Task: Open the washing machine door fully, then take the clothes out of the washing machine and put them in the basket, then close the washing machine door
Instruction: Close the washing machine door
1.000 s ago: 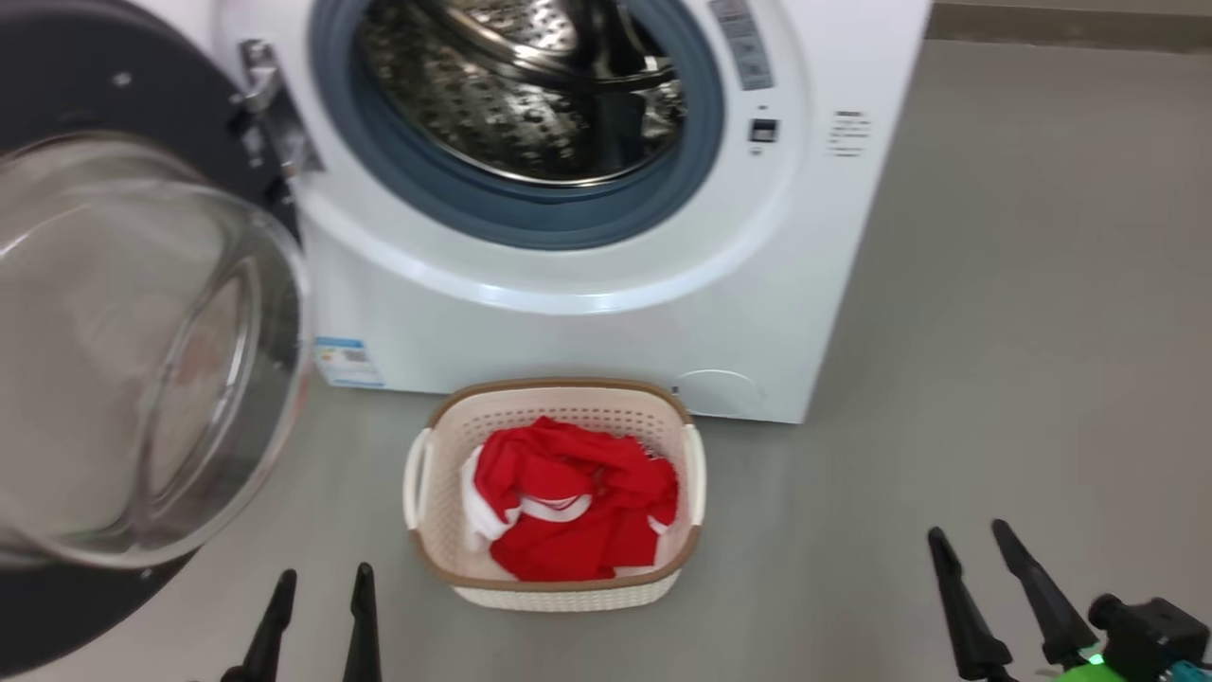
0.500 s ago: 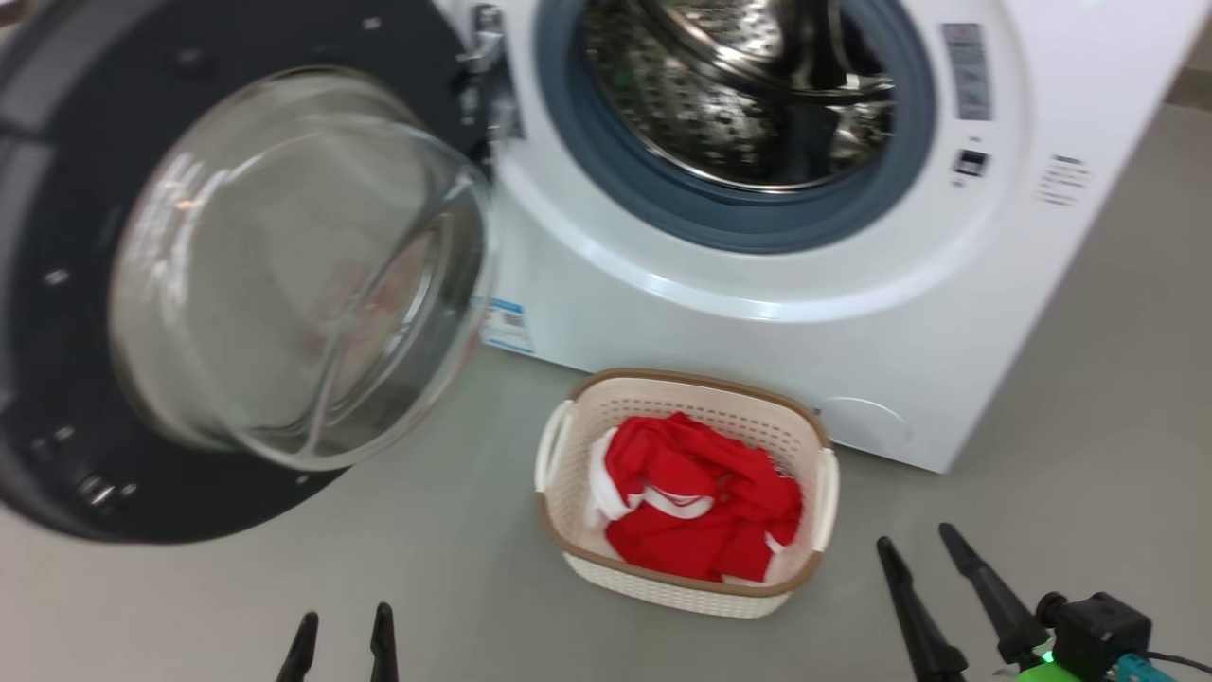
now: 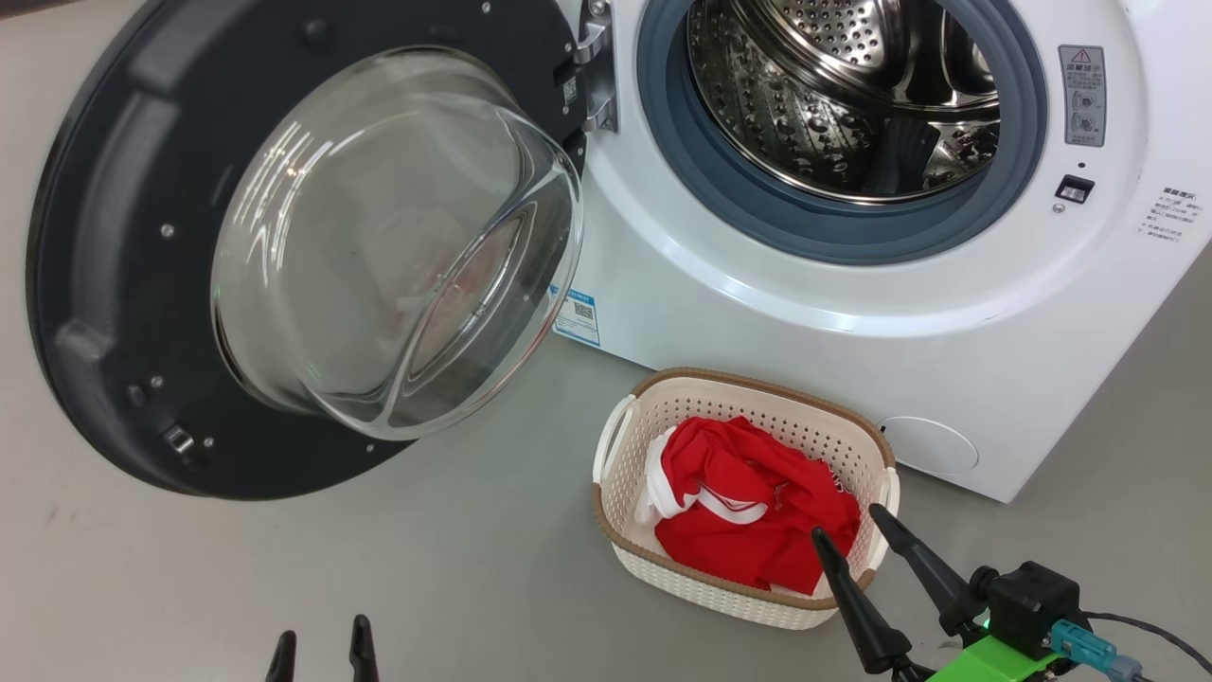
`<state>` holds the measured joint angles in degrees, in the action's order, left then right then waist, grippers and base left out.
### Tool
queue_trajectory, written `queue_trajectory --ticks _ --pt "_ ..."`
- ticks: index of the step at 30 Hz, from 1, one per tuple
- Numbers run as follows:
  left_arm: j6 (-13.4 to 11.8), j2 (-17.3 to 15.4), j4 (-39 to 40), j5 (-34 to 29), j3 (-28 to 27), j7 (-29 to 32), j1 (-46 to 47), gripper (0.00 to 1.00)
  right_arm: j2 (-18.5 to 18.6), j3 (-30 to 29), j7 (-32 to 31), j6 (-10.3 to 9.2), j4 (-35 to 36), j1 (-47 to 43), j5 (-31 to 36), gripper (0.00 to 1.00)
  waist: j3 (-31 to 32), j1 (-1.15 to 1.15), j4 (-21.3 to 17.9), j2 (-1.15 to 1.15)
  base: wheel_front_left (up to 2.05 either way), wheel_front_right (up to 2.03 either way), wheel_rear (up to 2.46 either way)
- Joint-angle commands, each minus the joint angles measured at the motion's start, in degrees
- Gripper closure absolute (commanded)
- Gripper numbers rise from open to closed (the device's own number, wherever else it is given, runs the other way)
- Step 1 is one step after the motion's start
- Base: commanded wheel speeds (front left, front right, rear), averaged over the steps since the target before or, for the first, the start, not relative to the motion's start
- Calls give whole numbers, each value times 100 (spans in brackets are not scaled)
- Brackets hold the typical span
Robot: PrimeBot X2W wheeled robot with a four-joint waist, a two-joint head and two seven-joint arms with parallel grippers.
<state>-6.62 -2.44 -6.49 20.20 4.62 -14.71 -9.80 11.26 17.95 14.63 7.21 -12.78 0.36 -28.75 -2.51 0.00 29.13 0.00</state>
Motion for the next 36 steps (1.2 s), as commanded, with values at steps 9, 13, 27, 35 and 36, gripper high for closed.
queue_trajectory --ticks 9,13,27,35,36 --pt "74 -43 370 112 -218 -29 140 59 68 87 37 28 108 163 -92 0 -4 0 -23 0 0 0 0" --pt "302 -43 733 -47 -447 -29 450 100 38 -5 37 28 132 76 -72 0 -56 0 -28 0 0 0 0" --pt "1369 -793 1387 -59 -2638 -29 2935 100 -82 -467 37 28 264 -123 49 0 -216 0 -52 0 0 0 0" --pt "1408 -1973 -667 1247 -2693 57 4122 100 -85 -597 37 28 341 -82 113 0 -405 0 -147 0 0 0 0" --pt "1408 -2080 -1085 1597 -2696 257 4273 100 -83 -595 37 28 344 -68 116 0 -428 0 -176 0 0 0 0"
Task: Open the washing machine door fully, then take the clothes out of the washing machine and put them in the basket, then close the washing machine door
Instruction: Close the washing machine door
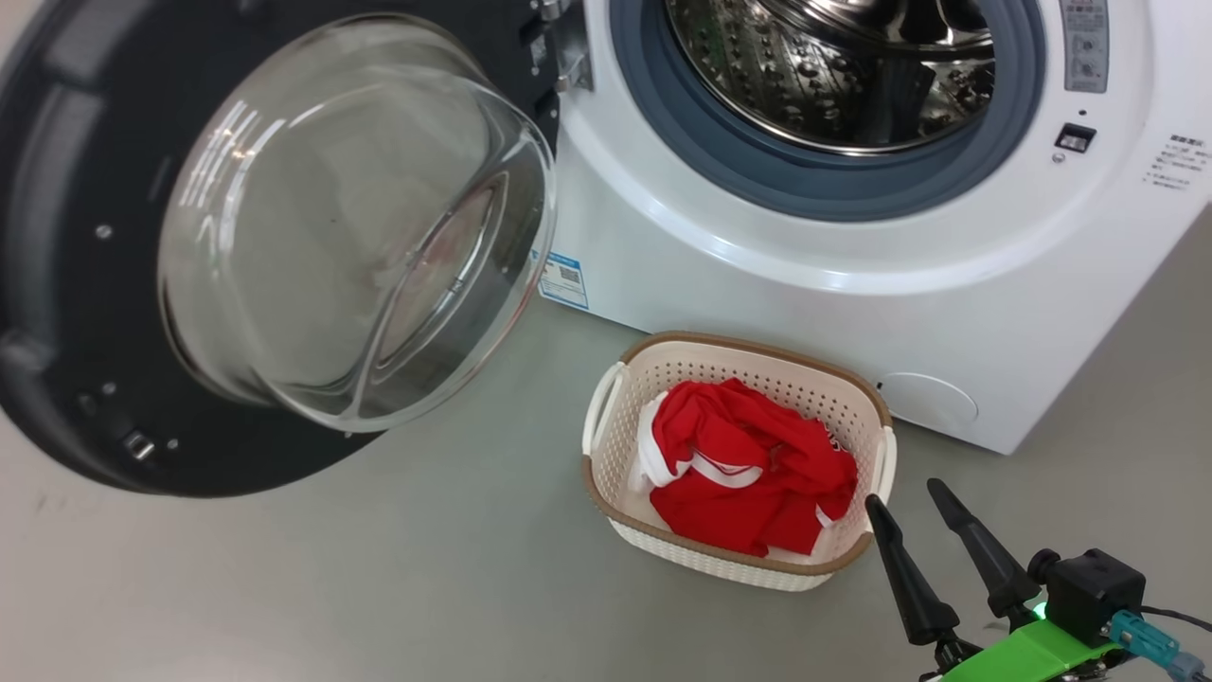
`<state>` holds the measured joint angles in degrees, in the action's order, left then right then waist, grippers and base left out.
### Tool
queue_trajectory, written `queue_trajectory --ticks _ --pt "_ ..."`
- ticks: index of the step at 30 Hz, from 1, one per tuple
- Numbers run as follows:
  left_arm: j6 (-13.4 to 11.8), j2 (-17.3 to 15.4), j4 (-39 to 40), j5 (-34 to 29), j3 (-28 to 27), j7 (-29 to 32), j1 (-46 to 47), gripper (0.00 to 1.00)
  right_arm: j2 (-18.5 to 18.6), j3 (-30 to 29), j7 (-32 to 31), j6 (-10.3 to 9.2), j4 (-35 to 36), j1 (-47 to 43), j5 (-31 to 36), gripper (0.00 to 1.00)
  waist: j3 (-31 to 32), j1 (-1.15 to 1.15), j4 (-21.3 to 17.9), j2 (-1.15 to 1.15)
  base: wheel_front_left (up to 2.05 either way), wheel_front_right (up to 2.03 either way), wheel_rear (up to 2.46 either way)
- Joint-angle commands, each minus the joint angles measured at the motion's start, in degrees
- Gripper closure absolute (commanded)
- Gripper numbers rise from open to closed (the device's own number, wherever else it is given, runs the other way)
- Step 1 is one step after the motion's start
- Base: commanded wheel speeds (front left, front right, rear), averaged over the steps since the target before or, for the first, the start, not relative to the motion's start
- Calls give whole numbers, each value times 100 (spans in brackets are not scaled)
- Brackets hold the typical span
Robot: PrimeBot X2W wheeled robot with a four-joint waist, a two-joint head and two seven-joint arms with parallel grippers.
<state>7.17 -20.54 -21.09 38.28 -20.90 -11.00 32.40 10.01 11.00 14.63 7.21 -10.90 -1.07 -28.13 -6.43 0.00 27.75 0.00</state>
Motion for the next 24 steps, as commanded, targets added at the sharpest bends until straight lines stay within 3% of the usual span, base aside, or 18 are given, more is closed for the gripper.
queue_trajectory --ticks 1,3,7,10,17,24 --pt "30 -369 33 136 -152 59 211 100 42 93 37 28 157 84 55 0 -54 0 -59 0 0 0 0" --pt "30 -813 -846 565 104 502 411 100 44 69 37 28 152 100 53 0 -90 0 -123 0 0 0 0" --pt "31 -1101 -1678 1274 296 1036 666 100 70 73 37 28 160 112 52 0 -142 0 -206 0 0 0 0" --pt "31 -1206 -1989 1881 551 1761 778 100 102 55 37 28 169 123 54 0 -182 0 -237 0 0 0 0" --pt "31 -1433 -1972 2908 1013 2872 605 100 161 45 37 28 195 149 54 0 -266 0 -282 0 0 0 0" --pt "31 -1499 -1242 3590 1540 3631 192 100 101 8 37 28 180 89 72 0 -202 0 -249 0 0 0 0"
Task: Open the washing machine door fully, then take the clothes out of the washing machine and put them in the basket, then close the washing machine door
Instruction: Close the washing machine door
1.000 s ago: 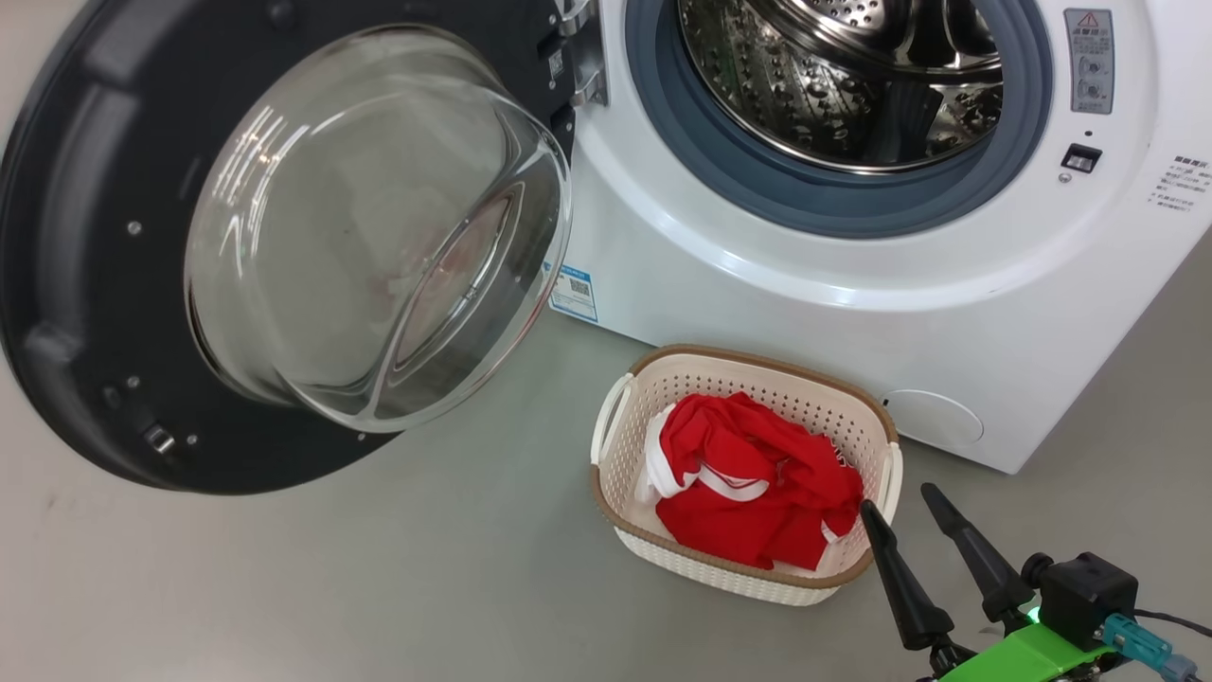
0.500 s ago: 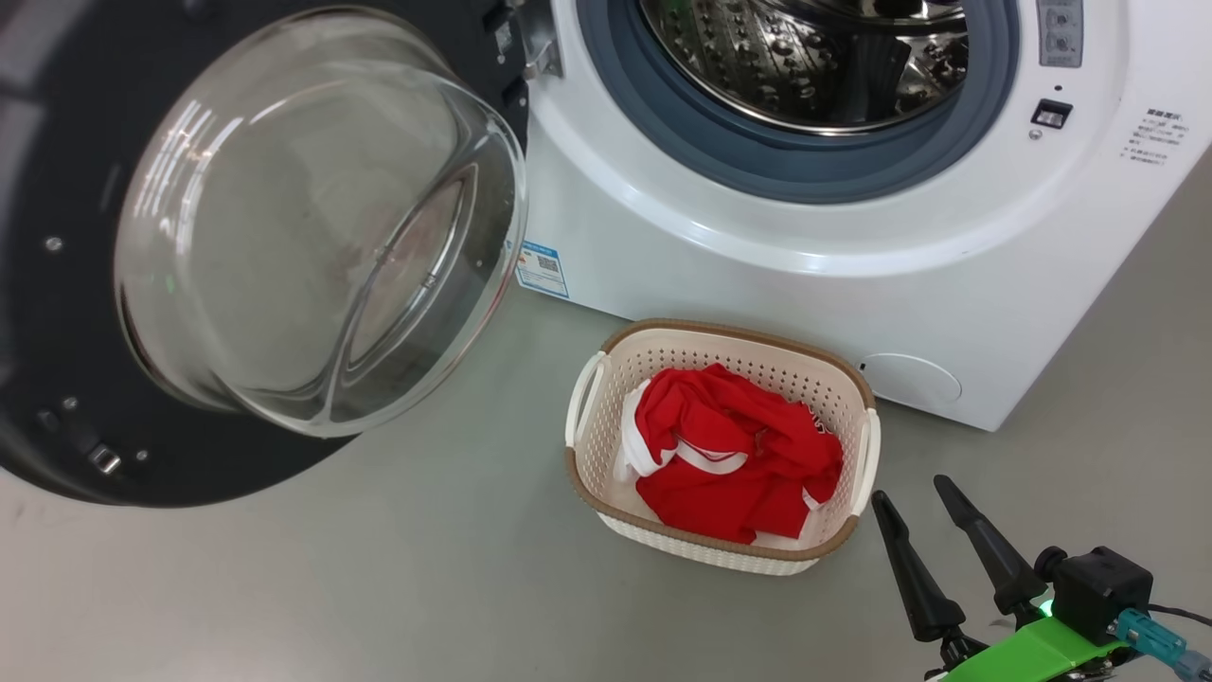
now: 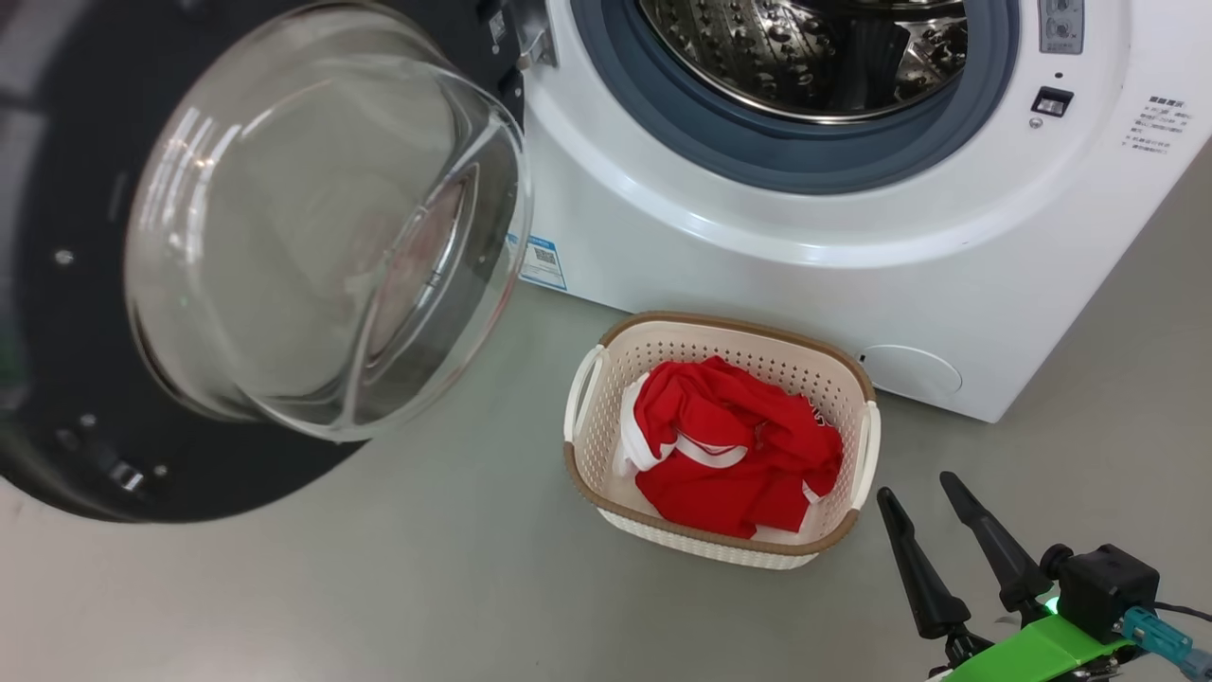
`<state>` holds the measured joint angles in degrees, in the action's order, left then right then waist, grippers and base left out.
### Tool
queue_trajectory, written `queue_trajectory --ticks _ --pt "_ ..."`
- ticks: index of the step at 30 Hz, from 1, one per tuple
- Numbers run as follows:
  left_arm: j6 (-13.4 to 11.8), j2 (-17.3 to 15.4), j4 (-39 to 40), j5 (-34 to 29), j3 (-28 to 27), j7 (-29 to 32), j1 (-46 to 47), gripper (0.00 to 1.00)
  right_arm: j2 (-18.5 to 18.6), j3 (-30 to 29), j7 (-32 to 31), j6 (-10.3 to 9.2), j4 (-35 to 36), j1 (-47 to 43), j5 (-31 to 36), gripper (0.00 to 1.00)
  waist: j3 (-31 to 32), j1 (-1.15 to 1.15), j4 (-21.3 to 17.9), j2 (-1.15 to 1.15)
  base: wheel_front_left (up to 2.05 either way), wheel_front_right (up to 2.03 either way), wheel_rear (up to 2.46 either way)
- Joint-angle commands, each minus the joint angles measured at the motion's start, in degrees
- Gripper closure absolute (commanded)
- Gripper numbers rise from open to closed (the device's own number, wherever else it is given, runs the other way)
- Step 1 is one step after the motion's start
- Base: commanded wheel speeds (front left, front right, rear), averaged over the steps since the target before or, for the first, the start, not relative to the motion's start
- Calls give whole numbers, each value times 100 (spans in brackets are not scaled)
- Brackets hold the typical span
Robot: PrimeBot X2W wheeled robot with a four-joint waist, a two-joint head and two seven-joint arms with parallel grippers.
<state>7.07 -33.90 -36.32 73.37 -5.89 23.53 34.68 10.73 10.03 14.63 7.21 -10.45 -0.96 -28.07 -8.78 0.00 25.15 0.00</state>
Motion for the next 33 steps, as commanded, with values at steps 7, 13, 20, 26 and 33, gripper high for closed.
queue_trajectory --ticks 7,13,20,26,33 --pt "41 -284 1232 594 397 486 -452 100 -35 83 37 28 112 41 58 0 128 0 59 0 0 0 0" --pt "41 -355 2069 923 689 631 -721 100 -67 63 37 28 95 9 53 0 205 0 87 0 0 0 0" --pt "42 -369 2935 1104 1041 678 -904 100 -93 58 37 28 105 -21 47 0 271 0 45 0 0 0 0" --pt "42 -276 3660 1162 1503 658 -847 100 -107 26 37 28 115 -29 48 0 272 0 -32 0 0 0 0" --pt "42 -103 4165 1137 2054 494 -577 100 -131 -29 37 28 130 -2 56 0 239 0 -183 0 0 0 0"
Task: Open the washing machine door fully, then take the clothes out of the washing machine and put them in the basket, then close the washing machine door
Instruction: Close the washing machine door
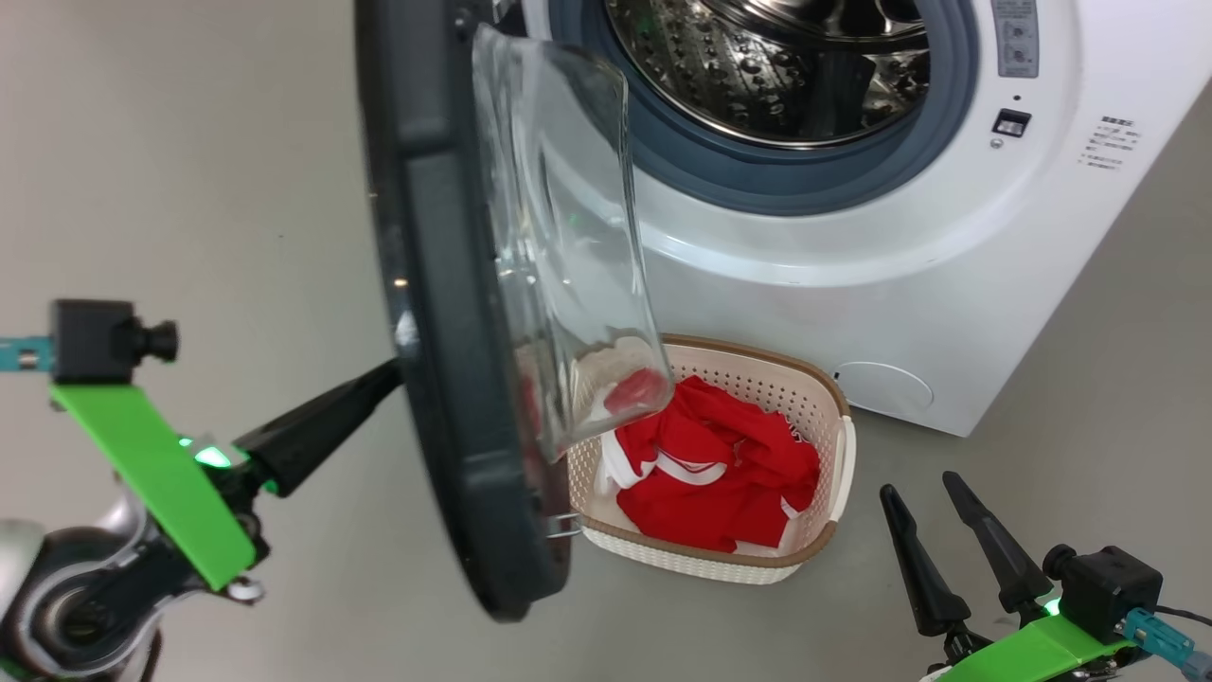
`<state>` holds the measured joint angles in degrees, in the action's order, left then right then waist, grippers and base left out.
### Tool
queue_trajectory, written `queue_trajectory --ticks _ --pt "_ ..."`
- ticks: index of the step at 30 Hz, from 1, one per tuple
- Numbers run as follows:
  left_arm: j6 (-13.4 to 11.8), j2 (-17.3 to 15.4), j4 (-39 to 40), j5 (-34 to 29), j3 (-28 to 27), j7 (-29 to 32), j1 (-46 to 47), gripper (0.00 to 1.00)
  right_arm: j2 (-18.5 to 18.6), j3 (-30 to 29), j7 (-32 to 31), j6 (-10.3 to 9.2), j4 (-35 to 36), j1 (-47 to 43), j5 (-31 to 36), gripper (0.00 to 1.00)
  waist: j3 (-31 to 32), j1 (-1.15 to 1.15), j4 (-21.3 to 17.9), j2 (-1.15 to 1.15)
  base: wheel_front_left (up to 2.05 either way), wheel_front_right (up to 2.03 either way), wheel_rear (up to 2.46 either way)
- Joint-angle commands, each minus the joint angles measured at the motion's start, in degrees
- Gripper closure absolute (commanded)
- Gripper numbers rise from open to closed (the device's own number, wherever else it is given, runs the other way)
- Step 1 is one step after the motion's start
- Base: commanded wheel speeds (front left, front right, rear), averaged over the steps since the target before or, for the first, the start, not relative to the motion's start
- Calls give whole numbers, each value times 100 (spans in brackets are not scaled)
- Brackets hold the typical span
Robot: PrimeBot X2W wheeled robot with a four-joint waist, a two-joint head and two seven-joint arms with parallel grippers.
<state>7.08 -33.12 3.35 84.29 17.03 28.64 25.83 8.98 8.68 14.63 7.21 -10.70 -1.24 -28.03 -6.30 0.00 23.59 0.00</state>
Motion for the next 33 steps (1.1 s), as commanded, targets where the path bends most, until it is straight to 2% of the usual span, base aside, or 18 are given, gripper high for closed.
queue_trajectory --ticks 1,7,16,27,33 --pt "41 -155 221 42 -179 -56 353 100 39 96 37 28 157 30 54 0 -16 0 -50 0 0 0 0" --pt "41 -39 214 -24 159 -341 505 100 14 72 37 28 166 66 58 0 -47 0 -204 0 0 0 0" --pt "41 -173 -71 39 289 -812 472 100 18 19 37 28 170 67 57 0 -55 0 -269 0 0 0 0" --pt "41 -193 -658 71 306 -1796 -372 100 -30 -35 37 28 152 -103 60 0 214 0 -194 0 0 0 0" --pt "41 -58 -1123 92 282 -2315 -683 100 -43 -48 37 28 162 -178 65 0 288 0 -120 0 0 0 0"
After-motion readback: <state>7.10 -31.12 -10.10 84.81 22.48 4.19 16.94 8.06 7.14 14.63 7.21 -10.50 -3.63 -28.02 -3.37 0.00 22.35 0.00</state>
